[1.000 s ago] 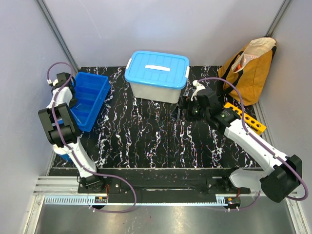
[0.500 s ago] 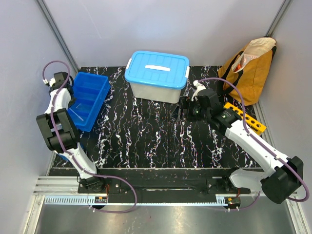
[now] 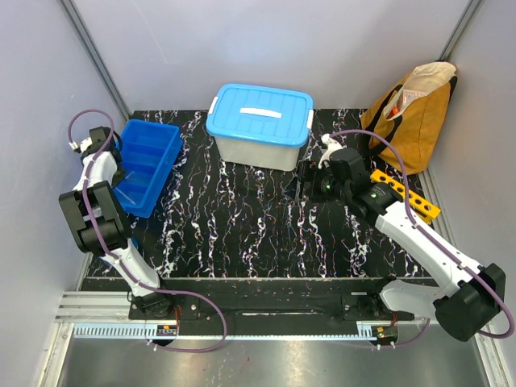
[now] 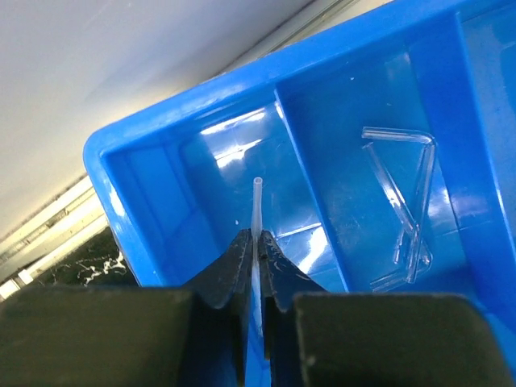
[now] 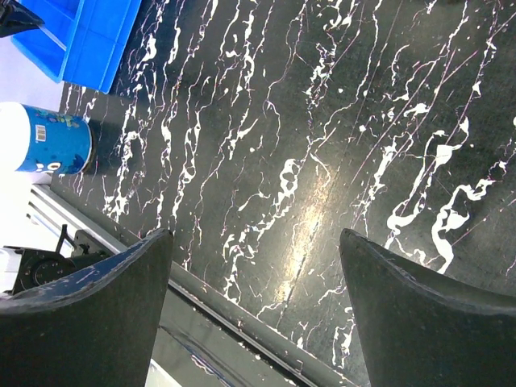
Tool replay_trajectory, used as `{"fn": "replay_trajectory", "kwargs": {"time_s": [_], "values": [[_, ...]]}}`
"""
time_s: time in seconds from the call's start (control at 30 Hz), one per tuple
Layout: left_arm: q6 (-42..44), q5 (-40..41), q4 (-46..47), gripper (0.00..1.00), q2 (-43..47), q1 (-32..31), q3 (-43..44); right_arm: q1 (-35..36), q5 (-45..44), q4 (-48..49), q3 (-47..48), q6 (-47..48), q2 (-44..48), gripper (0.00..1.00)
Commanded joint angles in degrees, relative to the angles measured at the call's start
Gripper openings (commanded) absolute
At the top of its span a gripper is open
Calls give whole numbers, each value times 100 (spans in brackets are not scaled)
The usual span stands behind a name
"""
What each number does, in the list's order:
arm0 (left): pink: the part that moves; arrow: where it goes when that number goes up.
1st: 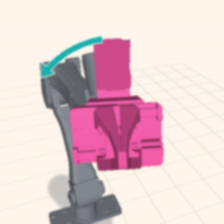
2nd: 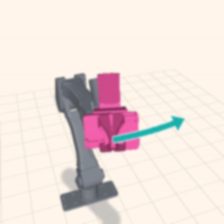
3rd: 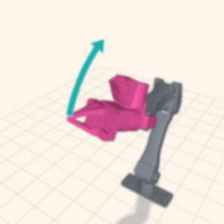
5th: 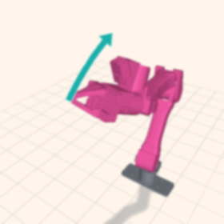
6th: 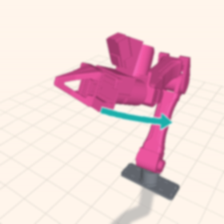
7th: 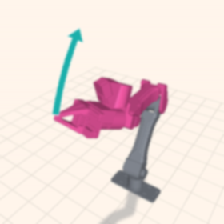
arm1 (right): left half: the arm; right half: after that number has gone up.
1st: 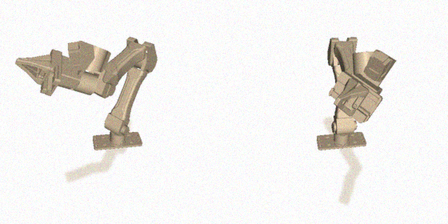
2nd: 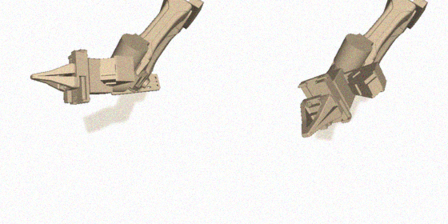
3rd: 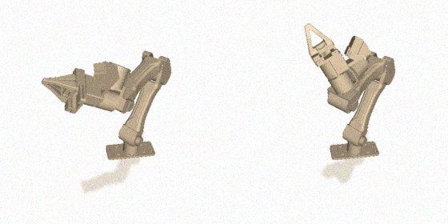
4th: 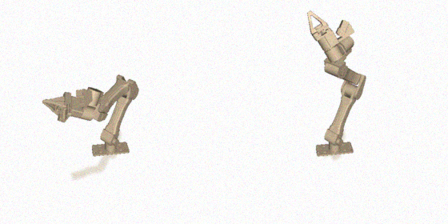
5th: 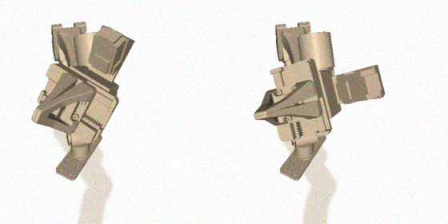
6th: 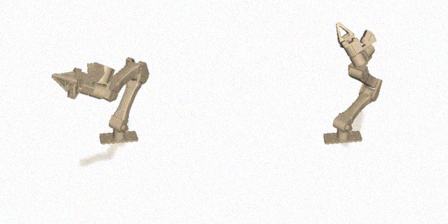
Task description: Organize the chemistry lab equipment
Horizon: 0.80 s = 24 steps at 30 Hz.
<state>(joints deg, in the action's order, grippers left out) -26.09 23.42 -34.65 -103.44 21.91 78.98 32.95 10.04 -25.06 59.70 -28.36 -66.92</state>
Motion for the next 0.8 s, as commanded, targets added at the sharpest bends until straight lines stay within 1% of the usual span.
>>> {"fn": "replay_trajectory", "kwargs": {"time_s": [0.0, 0.1, 0.23, 0.33, 0.5, 0.57, 0.63, 0.67, 0.7, 0.77], "values": [[-212, 268, 108, 13, 289, 76, -137, -17, 68, 203, -11, -21, 214, 89], [-283, 339, 126, 29, 359, 120, -208, -17, 85, 194, -29, -38, 266, 89], [-248, 374, 108, 37, 500, 120, -199, -17, 68, 212, -64, -73, 311, 89], [-213, 322, 82, 40, 596, 120, -155, -25, 86, 203, -64, -117, 302, 89], [59, -284, 81, 42, 868, 50, -14, -17, -63, 168, -3, -152, 205, 88], [138, -635, 125, 42, 1123, -20, -49, -17, -326, 63, 102, -126, 118, 88], [226, -1162, 204, 43, 1447, -213, -119, -17, -730, -25, 199, -47, 47, 88], [349, -1269, 274, 44, 1632, -396, -163, -17, -975, -78, 261, 5, -14, 88], [402, -1174, 275, 47, 1843, -590, -190, -17, -1274, -156, 357, 84, -75, 88], [551, -1400, 327, 49, 2230, -906, -216, -25, -1836, -271, 542, 251, -234, 88]]}}
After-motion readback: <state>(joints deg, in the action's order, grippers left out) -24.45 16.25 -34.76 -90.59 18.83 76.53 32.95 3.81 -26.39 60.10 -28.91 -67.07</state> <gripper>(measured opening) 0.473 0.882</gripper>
